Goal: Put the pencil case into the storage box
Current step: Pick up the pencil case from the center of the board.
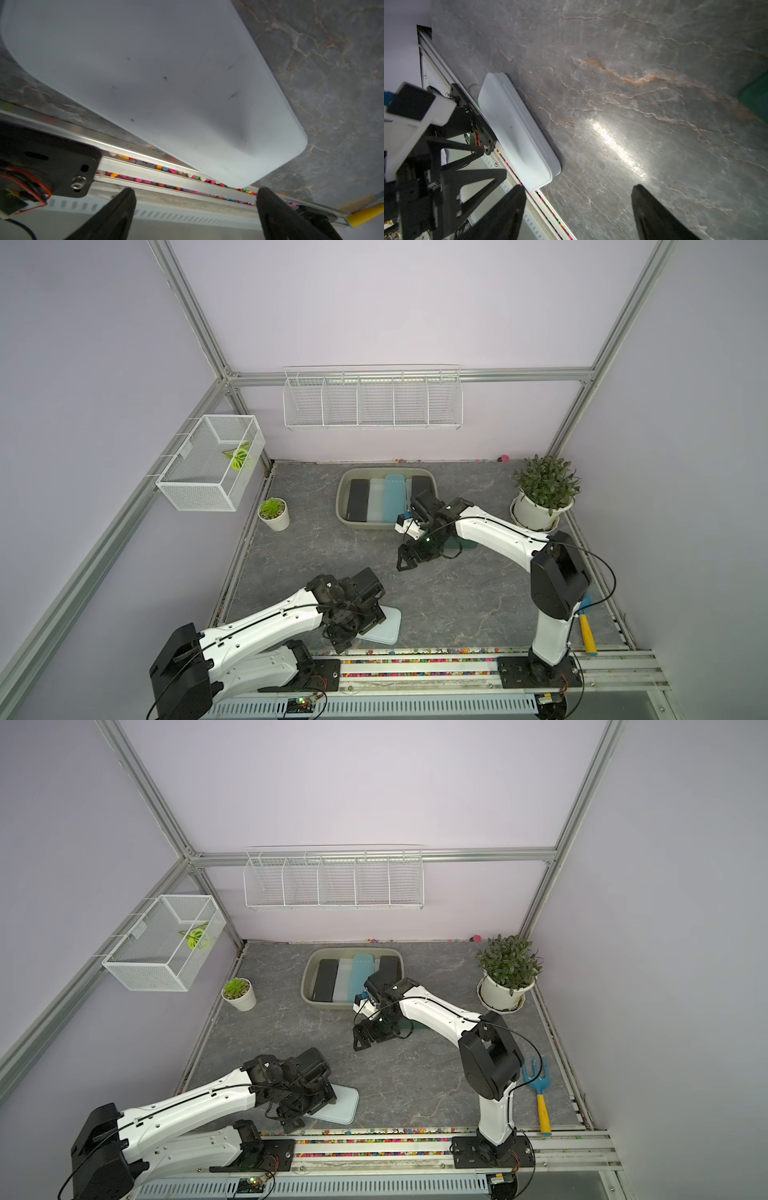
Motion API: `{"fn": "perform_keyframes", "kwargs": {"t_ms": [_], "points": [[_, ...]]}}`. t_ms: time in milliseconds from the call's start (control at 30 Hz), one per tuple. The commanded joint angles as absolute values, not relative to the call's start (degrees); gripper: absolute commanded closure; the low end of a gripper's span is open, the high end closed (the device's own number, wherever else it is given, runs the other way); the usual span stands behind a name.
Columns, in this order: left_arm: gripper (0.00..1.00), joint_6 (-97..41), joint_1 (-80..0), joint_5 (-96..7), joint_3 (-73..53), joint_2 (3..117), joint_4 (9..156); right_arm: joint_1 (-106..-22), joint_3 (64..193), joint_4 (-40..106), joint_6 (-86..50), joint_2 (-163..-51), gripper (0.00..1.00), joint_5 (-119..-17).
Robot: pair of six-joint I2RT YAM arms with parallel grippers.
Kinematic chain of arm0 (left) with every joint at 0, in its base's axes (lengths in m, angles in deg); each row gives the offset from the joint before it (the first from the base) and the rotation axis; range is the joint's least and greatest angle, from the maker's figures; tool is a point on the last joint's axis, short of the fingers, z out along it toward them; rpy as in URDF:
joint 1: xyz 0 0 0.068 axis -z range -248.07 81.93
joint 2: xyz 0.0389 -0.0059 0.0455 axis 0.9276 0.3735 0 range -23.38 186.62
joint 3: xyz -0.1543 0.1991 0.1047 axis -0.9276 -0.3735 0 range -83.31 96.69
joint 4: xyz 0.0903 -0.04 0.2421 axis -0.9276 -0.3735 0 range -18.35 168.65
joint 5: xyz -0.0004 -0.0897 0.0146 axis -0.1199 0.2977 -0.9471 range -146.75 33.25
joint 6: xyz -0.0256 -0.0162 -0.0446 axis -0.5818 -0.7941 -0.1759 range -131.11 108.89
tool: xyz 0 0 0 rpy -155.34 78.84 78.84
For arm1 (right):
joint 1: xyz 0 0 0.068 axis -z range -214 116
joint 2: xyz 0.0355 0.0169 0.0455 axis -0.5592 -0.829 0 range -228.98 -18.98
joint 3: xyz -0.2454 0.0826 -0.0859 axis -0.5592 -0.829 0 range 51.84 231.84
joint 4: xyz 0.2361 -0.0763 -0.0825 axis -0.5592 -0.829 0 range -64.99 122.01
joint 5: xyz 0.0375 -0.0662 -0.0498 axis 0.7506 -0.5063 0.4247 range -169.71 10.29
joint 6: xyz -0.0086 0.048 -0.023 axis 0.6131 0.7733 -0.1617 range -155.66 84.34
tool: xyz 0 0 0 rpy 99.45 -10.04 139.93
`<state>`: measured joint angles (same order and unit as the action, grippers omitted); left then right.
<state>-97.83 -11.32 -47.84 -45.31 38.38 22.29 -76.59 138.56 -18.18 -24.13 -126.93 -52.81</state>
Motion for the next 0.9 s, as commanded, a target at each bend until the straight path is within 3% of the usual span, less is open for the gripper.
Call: {"fn": "perform_keyframes", "kwargs": {"t_ms": [0, 567, 867], "points": [[0.03, -102.5, -11.0, -52.9, -48.0, 36.7, 24.1, -78.3, 140.1, -20.5, -25.5, -126.4, 0.15, -51.8], [0.04, -113.1, -11.4, -74.8, -59.5, 27.8, 31.6, -82.7, 139.0, -19.0, -23.3, -130.1, 0.14, -47.3], [0.04, -103.0, -19.0, -77.7, -61.2, 26.3, 41.3, -84.6, 139.5, -18.2, -21.9, -133.2, 0.13, -41.4]]}}
